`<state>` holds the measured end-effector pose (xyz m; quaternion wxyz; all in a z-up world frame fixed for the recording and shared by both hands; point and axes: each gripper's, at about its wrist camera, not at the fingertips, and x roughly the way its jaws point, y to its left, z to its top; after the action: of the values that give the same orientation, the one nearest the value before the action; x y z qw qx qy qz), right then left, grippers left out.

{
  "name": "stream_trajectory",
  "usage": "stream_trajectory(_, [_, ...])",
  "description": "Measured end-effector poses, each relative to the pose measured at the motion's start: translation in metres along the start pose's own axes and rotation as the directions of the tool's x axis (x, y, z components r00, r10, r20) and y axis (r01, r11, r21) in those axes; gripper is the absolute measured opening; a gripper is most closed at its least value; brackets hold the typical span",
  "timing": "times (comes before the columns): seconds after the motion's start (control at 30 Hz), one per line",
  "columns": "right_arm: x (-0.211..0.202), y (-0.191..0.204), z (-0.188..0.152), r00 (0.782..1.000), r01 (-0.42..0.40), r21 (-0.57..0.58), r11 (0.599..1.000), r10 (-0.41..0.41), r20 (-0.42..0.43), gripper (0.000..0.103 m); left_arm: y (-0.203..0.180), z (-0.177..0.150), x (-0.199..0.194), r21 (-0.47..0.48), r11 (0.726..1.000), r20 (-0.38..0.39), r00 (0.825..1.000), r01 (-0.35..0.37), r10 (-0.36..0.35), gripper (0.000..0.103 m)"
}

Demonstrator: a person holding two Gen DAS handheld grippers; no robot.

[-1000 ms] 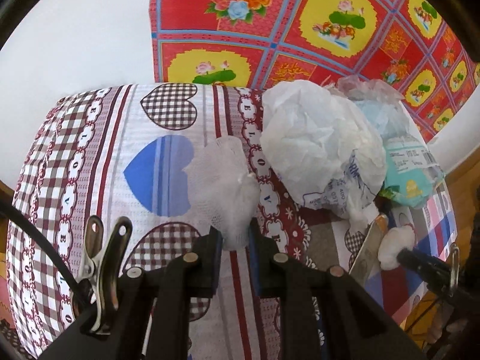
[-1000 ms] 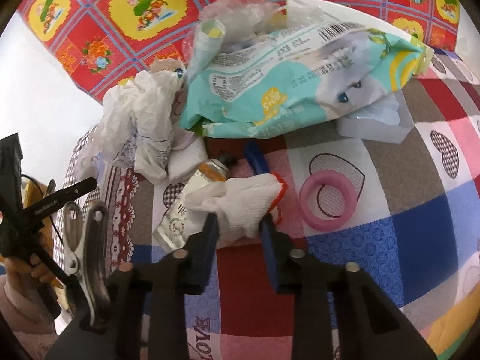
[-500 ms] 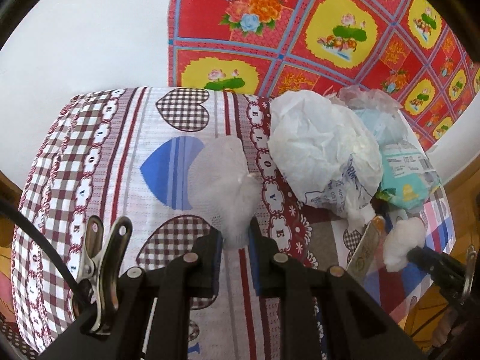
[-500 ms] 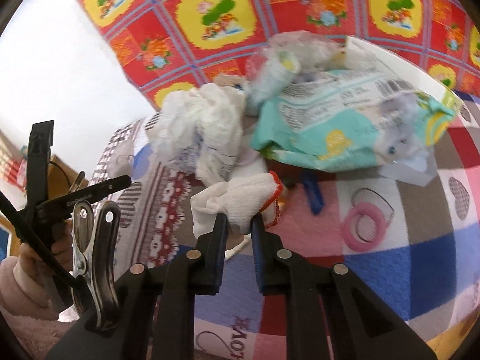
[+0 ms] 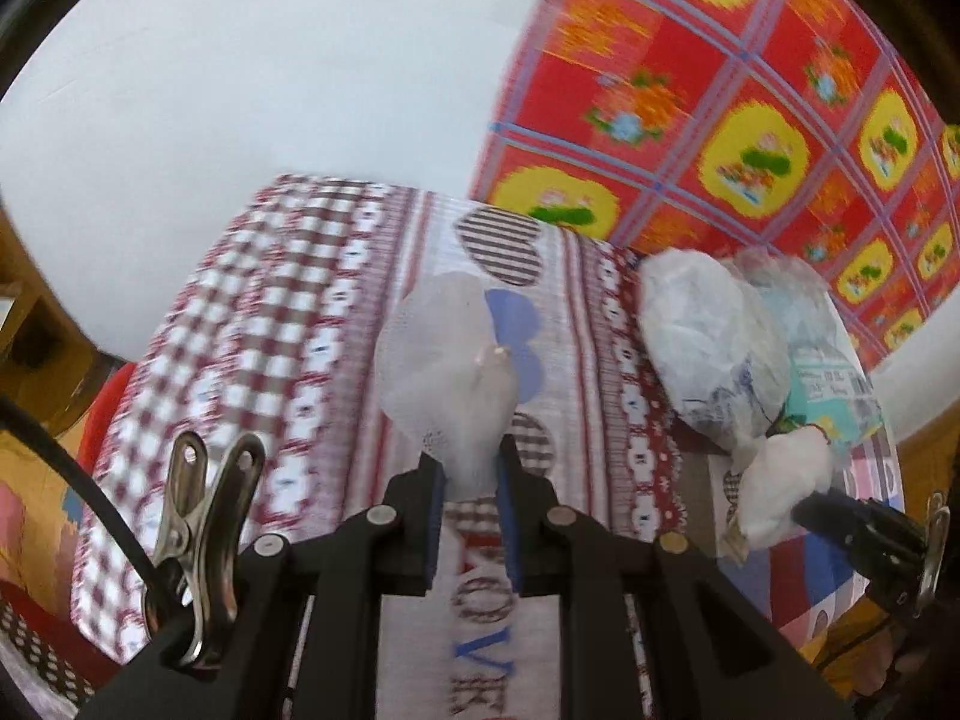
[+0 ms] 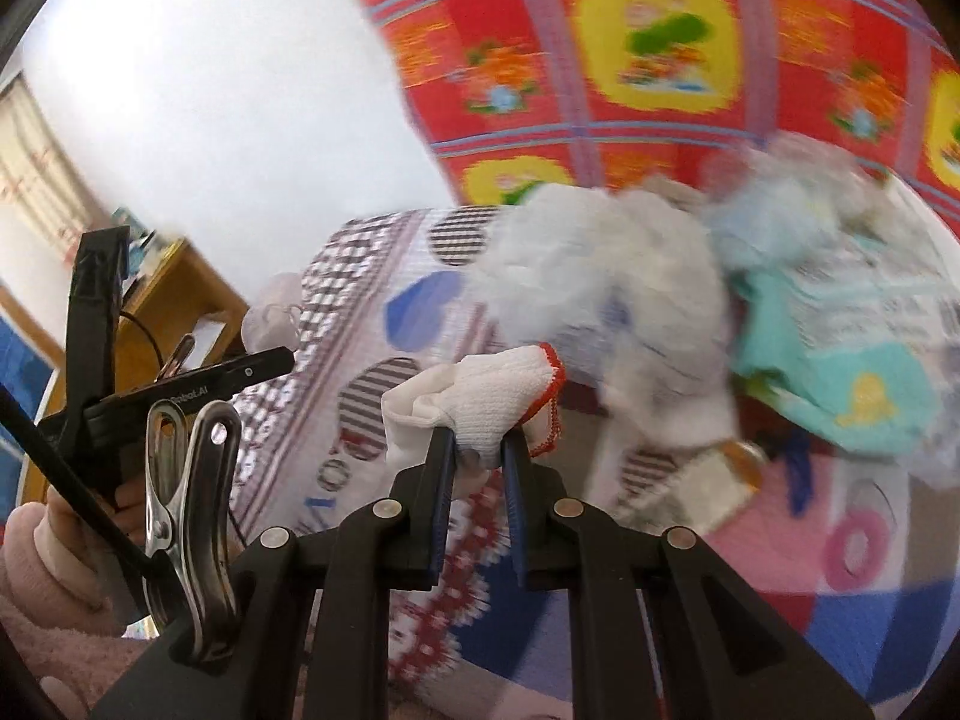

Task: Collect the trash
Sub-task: 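Carry the white mesh in the left gripper while the right carries the white glove to the bucket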

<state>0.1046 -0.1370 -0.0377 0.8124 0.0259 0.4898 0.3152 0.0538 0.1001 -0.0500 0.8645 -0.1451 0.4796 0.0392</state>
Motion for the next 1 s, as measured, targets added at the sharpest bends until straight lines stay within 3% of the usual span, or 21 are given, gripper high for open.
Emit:
stream_trajectory(0.23, [0.027,0.053,0.015,0.997,-0.068,-0.091,0.993,0.065,-0.038,0.017,0.059,-0.005,-0.028,-0.102,0.993,0.036,0.997,-0.060,0.064,0.017])
stream_trajectory(0.5, [0.056,0.111,0.026,0.991,-0.123,-0.156,0.980,0.111,-0.079,0.017,0.136,-0.014,-0.052,-0.222,0.967,0.042,0.990,-0.124,0.137,0.017])
stream_trajectory(1.0, [0.114,0.197,0.051,0.983,-0.159,-0.221,0.962,0.133,-0.127,0.017,0.245,-0.025,-0.047,-0.326,0.933,-0.004,0.987,-0.152,0.159,0.017])
